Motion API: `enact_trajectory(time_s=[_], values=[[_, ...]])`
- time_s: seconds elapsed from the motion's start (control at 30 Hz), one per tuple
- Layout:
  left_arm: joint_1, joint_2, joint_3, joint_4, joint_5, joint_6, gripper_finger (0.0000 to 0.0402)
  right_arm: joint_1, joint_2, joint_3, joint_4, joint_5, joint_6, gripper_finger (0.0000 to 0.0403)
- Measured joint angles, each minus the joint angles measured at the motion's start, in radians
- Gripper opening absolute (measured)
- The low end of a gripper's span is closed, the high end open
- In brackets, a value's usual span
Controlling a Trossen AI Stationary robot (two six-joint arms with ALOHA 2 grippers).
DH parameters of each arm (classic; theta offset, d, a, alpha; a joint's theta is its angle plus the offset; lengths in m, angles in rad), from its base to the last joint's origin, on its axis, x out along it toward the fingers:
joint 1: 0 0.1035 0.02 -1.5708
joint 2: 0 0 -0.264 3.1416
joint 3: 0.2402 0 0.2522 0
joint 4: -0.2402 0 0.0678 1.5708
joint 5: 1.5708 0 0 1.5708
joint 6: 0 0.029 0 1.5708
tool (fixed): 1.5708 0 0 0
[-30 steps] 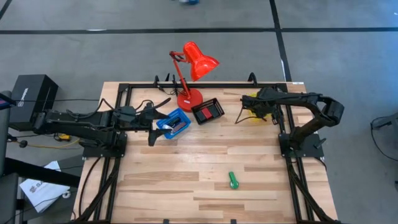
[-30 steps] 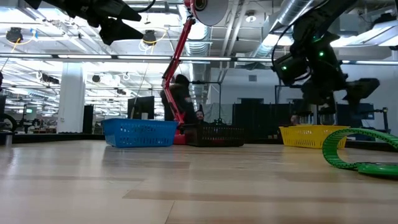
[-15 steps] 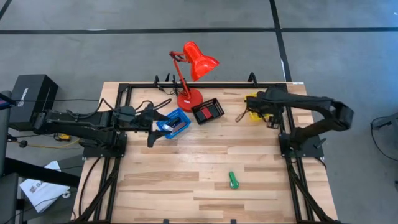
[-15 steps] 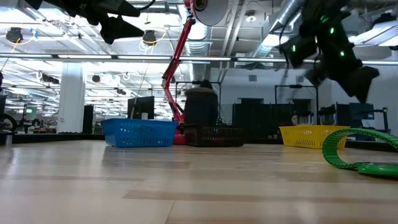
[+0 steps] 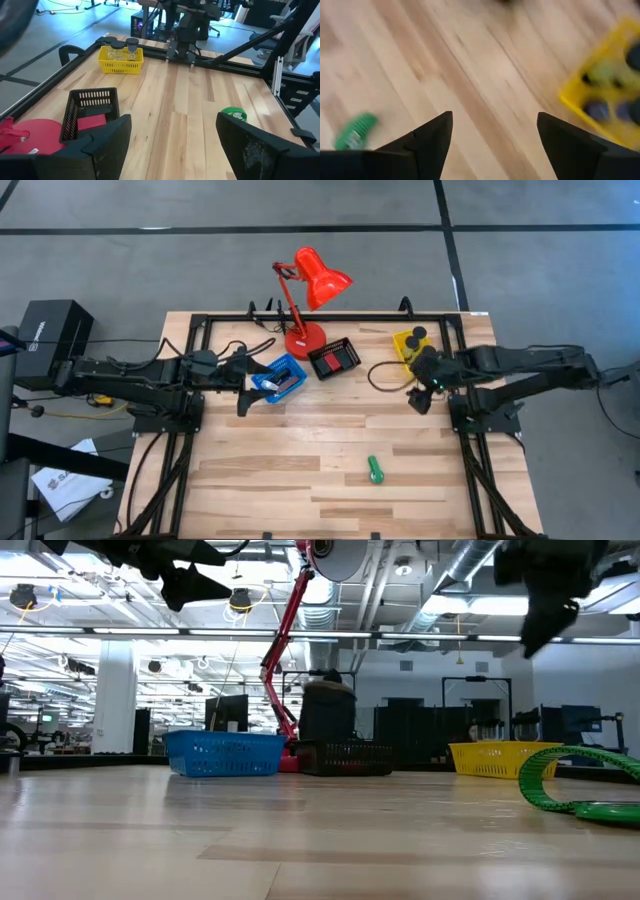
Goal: Pick & Place Office items
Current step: Put the green wristwatch into the blue bin
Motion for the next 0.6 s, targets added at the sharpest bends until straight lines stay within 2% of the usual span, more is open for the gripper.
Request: enact_trajectory(time_s=[0.17, 0.33, 0.43, 0.6], values=[[0.000, 0.000, 0.000, 0.017, 0.000, -0.002, 0.0285, 0.185, -0.021, -0.068, 0.214, 0.173, -0.012, 0.0282], [0.000, 0.010, -0.001, 0.040, 0.000, -0.037, 0.0285, 0.306, 0.009, -0.201, 0.488, 0.437, -0.071, 0.0282], [0.000, 0.022, 0.000, 0.050, -0.001, -0.054, 0.0285, 0.308, 0.035, -0.203, 0.522, 0.450, -0.198, 0.0282], [0.000, 0.044, -0.001, 0.096, -0.001, -0.048, 0.0285, 0.289, 0.048, -0.204, 0.536, 0.452, -0.192, 0.0282]])
